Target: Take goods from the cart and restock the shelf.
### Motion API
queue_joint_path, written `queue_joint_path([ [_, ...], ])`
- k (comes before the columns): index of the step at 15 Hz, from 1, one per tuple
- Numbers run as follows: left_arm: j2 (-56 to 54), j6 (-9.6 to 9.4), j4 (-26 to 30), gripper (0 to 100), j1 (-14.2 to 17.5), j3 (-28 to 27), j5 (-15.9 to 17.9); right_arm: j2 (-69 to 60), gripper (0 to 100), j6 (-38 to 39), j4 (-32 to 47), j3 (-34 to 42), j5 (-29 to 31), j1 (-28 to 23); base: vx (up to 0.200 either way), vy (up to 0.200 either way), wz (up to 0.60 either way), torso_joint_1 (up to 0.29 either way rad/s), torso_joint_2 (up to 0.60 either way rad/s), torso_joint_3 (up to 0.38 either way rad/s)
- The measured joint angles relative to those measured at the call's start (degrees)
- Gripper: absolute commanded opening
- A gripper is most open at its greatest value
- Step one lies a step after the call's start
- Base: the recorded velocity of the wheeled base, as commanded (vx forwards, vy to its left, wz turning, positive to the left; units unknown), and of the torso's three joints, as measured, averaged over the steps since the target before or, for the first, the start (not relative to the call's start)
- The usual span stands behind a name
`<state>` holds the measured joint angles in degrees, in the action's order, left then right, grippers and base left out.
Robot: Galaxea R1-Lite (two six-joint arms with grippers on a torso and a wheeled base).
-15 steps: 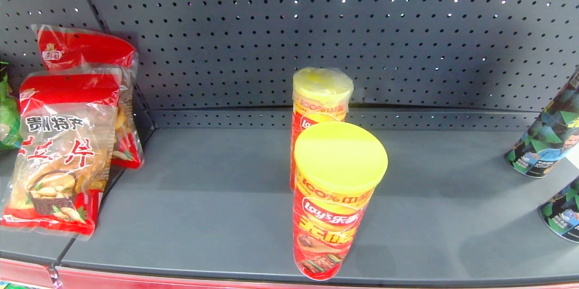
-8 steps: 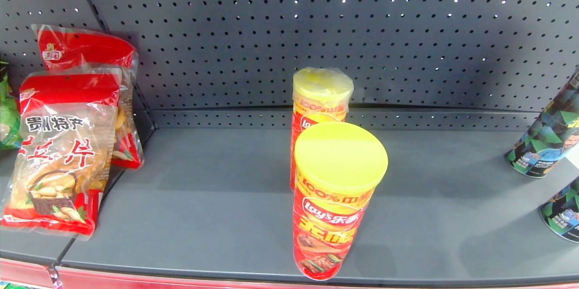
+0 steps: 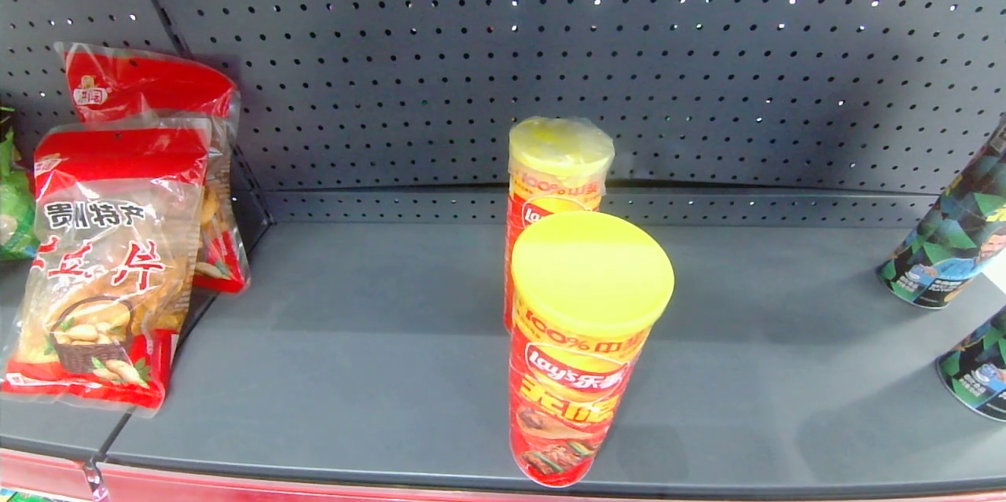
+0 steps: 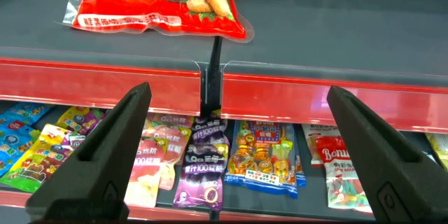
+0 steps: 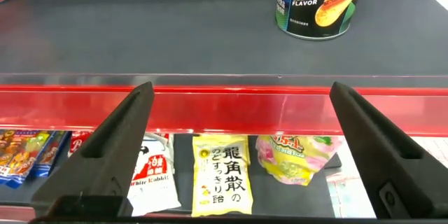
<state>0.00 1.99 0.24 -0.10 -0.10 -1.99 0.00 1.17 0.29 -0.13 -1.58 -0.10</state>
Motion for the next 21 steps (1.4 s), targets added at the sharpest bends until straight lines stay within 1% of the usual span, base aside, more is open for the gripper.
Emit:
queue_joint_path([
  [21, 0.00, 0.01, -0.02, 100, 0.00, 0.00, -0.01, 0.00, 100, 0.05, 0.49, -0.02, 0.15, 0.00, 0.000, 0.000, 0.00, 0.000, 0.00, 0.000],
])
